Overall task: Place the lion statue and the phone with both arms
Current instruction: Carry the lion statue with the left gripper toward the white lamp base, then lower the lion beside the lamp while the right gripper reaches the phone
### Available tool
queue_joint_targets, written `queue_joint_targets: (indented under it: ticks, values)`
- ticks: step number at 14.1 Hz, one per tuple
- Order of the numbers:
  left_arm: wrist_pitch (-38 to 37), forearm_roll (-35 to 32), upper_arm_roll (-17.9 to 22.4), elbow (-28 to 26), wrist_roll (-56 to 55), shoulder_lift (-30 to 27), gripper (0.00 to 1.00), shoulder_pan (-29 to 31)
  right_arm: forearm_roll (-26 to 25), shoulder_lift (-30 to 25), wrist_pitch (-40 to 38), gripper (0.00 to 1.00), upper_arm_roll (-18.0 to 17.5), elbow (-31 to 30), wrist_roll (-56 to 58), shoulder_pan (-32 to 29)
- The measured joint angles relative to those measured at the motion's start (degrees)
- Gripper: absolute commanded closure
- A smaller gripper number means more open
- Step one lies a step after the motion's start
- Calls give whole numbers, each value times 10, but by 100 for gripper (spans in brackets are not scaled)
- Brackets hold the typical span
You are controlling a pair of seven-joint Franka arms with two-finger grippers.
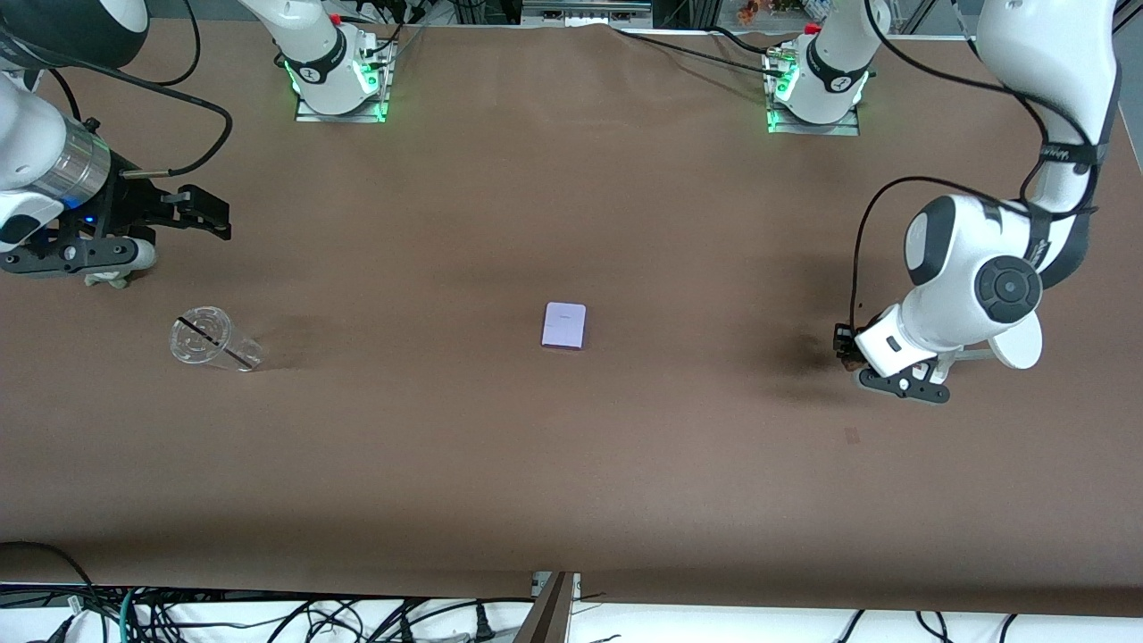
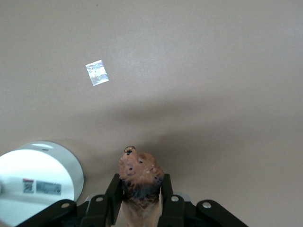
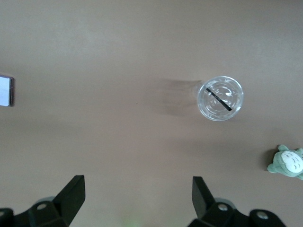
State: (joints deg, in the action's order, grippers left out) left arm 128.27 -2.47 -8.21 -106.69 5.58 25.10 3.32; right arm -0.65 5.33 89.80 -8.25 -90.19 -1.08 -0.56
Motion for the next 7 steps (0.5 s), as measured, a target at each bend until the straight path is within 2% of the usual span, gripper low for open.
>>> queue_joint_targets:
  ticks: [5,7]
  values:
    - [66,0,0,-39,2,17,90,14,1,13,0,1,-3,0,-85,74]
    - [100,0,0,-60,2,23,82,14,1,28,5,0,-4,0,-135,108]
